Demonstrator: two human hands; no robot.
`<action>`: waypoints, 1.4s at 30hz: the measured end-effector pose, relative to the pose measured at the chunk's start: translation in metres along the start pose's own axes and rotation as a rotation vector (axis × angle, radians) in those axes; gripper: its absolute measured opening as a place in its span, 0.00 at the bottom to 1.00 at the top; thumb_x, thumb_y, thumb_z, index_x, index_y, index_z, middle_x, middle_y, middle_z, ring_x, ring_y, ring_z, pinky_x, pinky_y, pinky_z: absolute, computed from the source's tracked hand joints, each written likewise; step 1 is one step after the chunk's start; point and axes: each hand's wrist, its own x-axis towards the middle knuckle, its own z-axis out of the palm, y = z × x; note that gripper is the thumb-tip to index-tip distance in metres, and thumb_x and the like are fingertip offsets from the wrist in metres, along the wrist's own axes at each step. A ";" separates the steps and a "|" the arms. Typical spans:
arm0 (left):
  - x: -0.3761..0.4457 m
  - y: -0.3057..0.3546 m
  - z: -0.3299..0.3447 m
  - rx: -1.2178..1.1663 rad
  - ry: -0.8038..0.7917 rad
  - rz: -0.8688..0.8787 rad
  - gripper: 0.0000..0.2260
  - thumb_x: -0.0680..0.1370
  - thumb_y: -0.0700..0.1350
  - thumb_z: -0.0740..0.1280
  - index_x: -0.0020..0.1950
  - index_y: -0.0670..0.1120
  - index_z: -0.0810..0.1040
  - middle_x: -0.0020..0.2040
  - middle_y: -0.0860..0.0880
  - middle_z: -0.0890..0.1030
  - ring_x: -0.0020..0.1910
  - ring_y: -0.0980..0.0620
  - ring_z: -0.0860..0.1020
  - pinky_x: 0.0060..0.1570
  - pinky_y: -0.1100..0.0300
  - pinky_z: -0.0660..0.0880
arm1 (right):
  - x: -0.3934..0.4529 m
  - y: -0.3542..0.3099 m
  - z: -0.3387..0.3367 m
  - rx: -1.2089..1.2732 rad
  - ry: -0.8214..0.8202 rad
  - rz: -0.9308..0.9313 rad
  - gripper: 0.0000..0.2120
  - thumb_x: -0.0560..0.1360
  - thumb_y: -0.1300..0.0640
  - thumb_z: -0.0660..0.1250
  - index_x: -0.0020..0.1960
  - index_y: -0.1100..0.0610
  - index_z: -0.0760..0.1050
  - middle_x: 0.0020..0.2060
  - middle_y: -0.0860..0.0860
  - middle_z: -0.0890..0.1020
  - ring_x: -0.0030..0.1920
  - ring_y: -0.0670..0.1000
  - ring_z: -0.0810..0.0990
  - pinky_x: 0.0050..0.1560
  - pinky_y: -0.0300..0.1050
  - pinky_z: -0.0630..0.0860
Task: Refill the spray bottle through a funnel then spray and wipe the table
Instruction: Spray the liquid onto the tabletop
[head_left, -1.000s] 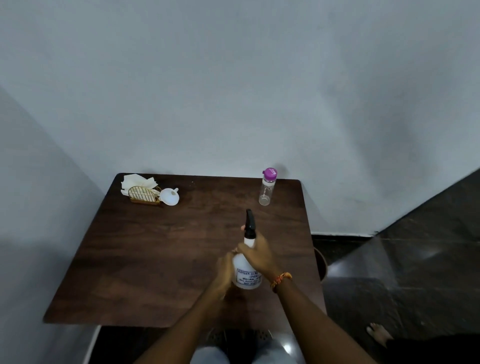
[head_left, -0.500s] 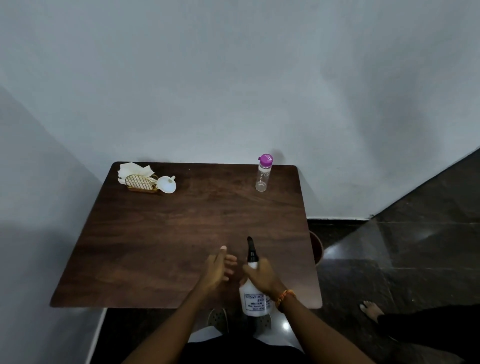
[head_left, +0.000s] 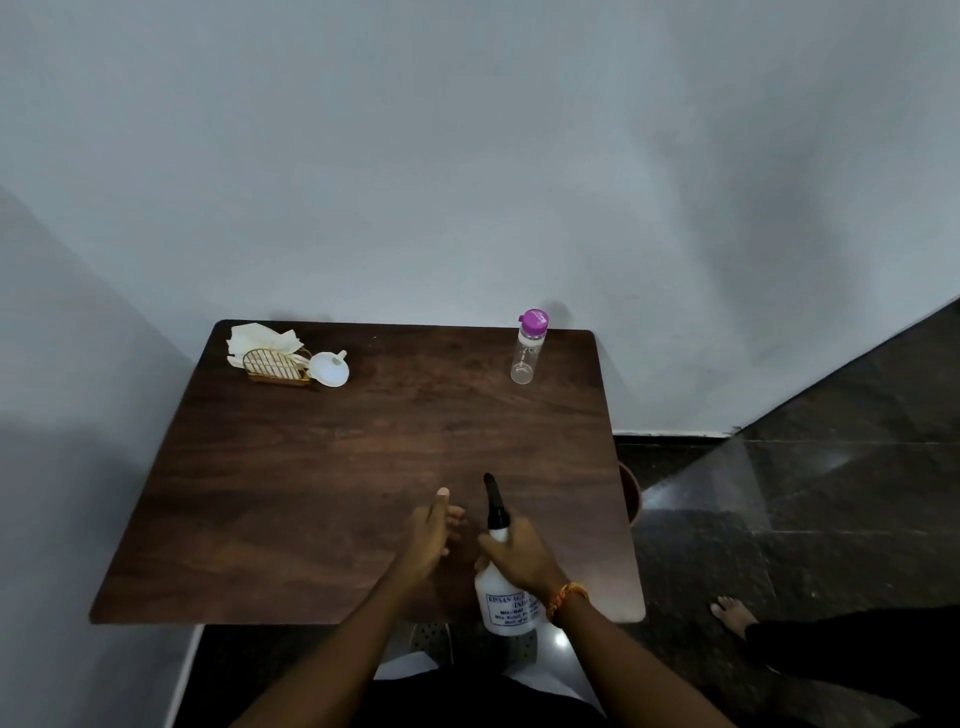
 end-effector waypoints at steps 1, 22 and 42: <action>0.003 -0.001 -0.006 -0.004 0.015 0.006 0.27 0.87 0.59 0.55 0.47 0.45 0.87 0.43 0.48 0.88 0.43 0.45 0.85 0.41 0.52 0.78 | 0.002 -0.004 0.004 -0.005 -0.015 -0.007 0.09 0.76 0.55 0.70 0.55 0.54 0.77 0.40 0.56 0.89 0.40 0.56 0.90 0.50 0.57 0.87; 0.027 -0.038 -0.085 0.027 0.158 -0.043 0.29 0.87 0.59 0.54 0.44 0.44 0.87 0.42 0.46 0.89 0.38 0.45 0.85 0.39 0.53 0.80 | -0.013 0.015 0.042 -0.015 -0.076 0.013 0.11 0.78 0.54 0.72 0.51 0.63 0.83 0.42 0.54 0.87 0.42 0.45 0.83 0.45 0.44 0.77; 0.042 -0.007 -0.041 0.032 -0.008 0.018 0.28 0.88 0.57 0.55 0.46 0.40 0.85 0.41 0.44 0.86 0.31 0.51 0.78 0.32 0.60 0.71 | -0.035 0.064 -0.022 0.223 0.389 0.023 0.02 0.80 0.71 0.69 0.49 0.68 0.80 0.39 0.62 0.87 0.39 0.65 0.87 0.47 0.60 0.86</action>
